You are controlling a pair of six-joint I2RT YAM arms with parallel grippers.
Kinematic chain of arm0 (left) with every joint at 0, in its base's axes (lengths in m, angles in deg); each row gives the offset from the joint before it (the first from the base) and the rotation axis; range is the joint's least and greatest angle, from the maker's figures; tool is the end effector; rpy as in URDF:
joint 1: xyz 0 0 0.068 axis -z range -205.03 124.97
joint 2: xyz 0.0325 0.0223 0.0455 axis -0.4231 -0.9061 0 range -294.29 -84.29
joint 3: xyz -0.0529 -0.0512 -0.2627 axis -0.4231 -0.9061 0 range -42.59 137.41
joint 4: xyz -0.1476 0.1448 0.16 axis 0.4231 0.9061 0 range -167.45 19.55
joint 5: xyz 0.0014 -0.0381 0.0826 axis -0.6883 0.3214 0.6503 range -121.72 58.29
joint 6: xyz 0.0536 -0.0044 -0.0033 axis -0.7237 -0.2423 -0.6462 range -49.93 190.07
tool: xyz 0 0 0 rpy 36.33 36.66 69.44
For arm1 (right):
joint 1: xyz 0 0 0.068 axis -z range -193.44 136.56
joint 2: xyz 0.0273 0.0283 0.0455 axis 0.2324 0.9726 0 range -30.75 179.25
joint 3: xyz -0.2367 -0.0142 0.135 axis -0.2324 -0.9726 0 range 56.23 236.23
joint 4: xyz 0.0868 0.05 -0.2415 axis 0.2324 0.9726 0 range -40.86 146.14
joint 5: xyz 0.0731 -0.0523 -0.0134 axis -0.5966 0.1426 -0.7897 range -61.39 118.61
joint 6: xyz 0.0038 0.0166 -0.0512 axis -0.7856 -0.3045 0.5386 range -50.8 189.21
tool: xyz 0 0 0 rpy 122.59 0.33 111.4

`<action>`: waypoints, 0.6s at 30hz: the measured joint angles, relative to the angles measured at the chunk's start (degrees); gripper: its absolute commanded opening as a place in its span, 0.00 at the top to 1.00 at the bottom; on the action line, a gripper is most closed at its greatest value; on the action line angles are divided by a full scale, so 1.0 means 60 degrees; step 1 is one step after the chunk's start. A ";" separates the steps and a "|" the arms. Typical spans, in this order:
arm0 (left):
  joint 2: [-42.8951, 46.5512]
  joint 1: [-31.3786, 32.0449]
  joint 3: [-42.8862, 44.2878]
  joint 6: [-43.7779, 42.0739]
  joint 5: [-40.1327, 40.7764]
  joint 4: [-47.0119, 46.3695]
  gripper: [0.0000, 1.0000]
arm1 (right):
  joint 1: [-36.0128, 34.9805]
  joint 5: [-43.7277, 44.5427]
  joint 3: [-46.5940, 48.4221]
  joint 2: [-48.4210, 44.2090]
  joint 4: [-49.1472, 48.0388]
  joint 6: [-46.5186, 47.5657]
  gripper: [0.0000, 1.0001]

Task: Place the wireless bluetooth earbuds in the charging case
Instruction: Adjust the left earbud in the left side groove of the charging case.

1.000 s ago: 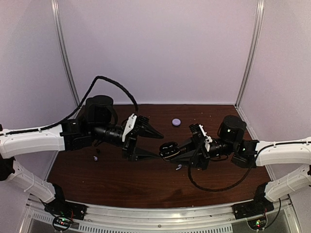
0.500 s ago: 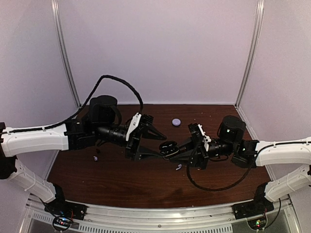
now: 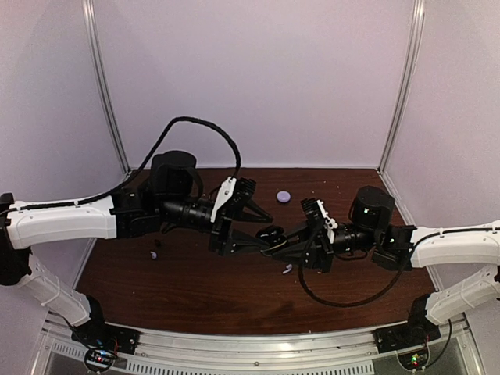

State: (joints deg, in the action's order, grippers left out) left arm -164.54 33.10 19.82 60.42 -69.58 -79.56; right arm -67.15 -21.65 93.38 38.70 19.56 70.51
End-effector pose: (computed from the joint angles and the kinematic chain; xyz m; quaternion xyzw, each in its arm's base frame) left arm 0.1532 -0.2877 0.3281 0.5831 0.5167 -0.4703 0.4146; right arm 0.1337 0.2282 0.2759 -0.5625 0.4458 0.5516 0.4249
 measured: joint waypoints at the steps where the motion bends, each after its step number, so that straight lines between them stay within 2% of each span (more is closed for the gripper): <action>1: 0.0000 0.0000 0.0000 0.0015 0.0000 0.0011 0.37 | 0.0000 0.0004 0.0000 0.0000 0.0004 0.0000 1.00; 13: 0.0404 -0.0055 -0.0350 -0.0007 -0.0168 -0.0386 0.23 | -0.0033 0.0047 -0.0084 -0.0171 -0.0368 -0.0051 1.00; 18: 0.0947 -0.0138 -0.0627 0.0444 -0.0004 -0.0670 0.25 | 0.0106 0.0171 -0.0375 -0.0291 -0.0885 -0.0299 1.00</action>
State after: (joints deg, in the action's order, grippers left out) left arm -158.86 32.27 16.06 63.09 -69.60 -83.58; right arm -66.52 -20.63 91.13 36.95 14.25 68.71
